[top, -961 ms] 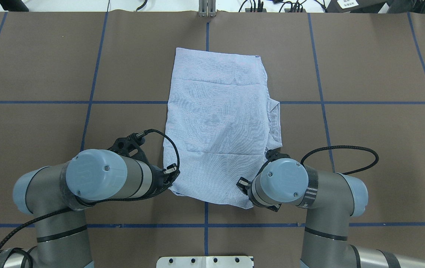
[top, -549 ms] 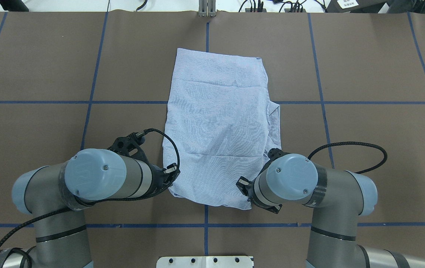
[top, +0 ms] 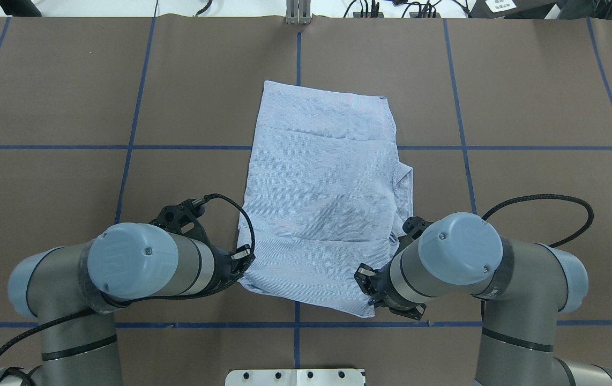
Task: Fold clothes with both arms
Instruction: 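Lift the near edge with both grippers and carry it away from the robot, then fold the near edge over onto the bundle's far edge with both grippers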
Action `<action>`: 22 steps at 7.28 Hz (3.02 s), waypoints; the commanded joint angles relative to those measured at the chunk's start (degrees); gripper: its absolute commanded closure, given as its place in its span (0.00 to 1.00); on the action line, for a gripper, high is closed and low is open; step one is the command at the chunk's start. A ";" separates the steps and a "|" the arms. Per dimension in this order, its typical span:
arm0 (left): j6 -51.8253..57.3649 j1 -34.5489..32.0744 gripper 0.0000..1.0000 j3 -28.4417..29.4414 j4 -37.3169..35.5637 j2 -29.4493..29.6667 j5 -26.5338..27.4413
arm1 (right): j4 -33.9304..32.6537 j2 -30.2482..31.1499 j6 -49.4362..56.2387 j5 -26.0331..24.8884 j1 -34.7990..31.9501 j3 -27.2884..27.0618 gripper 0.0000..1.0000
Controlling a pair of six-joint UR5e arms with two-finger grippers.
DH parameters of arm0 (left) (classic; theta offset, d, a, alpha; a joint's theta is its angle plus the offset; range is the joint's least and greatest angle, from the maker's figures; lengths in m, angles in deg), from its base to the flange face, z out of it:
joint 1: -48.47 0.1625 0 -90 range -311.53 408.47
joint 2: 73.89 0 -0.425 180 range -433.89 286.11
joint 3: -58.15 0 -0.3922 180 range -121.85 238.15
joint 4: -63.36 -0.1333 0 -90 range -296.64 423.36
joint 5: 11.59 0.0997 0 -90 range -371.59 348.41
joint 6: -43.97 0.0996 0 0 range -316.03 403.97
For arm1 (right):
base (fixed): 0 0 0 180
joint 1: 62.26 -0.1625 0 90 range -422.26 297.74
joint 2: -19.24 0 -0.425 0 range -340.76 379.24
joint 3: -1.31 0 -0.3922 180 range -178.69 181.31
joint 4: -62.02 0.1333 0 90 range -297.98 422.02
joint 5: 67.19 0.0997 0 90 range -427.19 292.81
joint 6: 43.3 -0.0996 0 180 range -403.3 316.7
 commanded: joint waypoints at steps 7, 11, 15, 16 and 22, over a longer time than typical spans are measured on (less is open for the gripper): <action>-0.05 8.14 1.00 -20.79 -21.45 0.58 -6.25 | -0.08 -0.08 0.35 24.44 -7.44 -7.52 1.00; 6.79 -2.13 1.00 -15.04 -19.61 2.95 -6.43 | -0.26 -3.05 7.19 24.54 -17.19 -0.33 1.00; 10.83 -8.11 1.00 -4.56 -9.42 3.14 -6.43 | -0.26 -9.30 10.53 23.48 -21.68 10.38 1.00; 12.50 -9.43 1.00 -3.33 -9.15 3.22 -6.43 | -0.26 -11.40 11.59 23.39 -22.56 13.90 1.00; 14.70 -15.50 1.00 12.40 3.25 5.68 -6.34 | 0.09 -20.20 16.00 18.92 -22.84 28.59 1.00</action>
